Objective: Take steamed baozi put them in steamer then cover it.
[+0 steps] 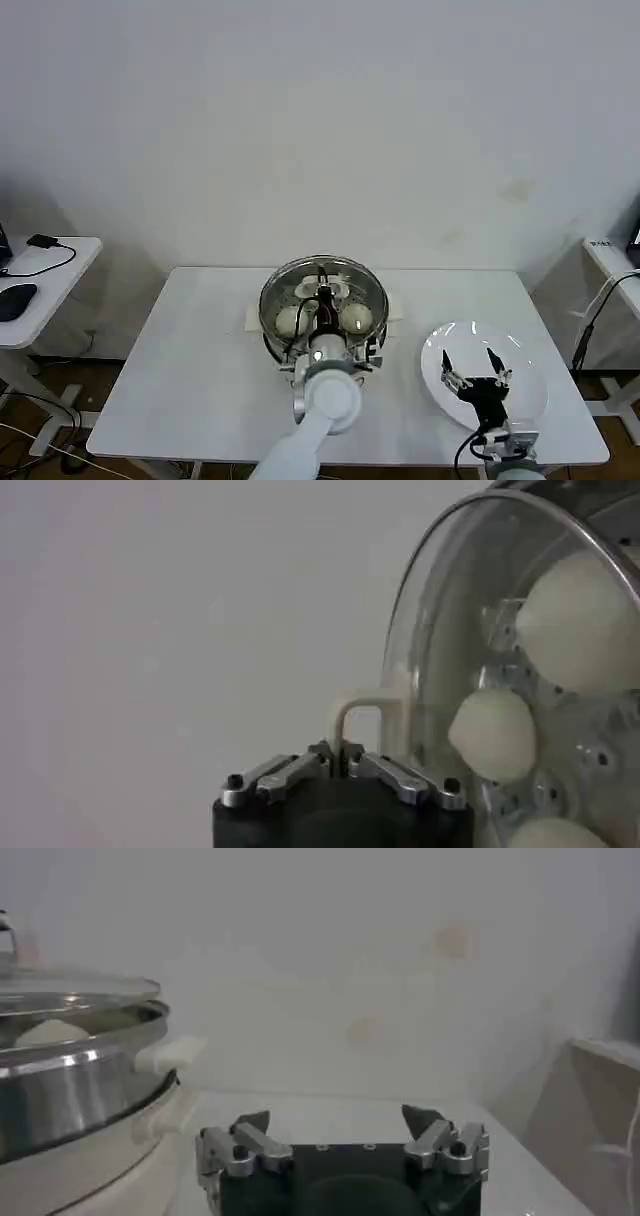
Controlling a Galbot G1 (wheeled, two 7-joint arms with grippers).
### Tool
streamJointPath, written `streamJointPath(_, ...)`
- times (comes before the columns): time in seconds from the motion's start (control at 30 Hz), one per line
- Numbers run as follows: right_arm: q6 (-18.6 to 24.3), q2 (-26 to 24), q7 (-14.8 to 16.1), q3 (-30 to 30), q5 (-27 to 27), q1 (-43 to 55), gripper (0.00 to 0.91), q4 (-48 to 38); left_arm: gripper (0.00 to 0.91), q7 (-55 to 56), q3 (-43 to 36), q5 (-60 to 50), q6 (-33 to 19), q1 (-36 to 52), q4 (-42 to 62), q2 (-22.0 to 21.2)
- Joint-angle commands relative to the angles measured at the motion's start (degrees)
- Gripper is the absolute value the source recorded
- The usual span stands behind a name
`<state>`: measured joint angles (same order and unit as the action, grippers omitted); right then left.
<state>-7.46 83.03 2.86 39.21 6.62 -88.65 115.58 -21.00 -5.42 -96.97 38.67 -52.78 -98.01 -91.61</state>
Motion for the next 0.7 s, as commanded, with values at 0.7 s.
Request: streamJointPath(0.7,0.78,-0.11,0.26,-0.19,-0.72,0.05,0.907,-0.33,0.0,2.29,1.27,1.28,-1.88,-1.68,0.51,-0.44)
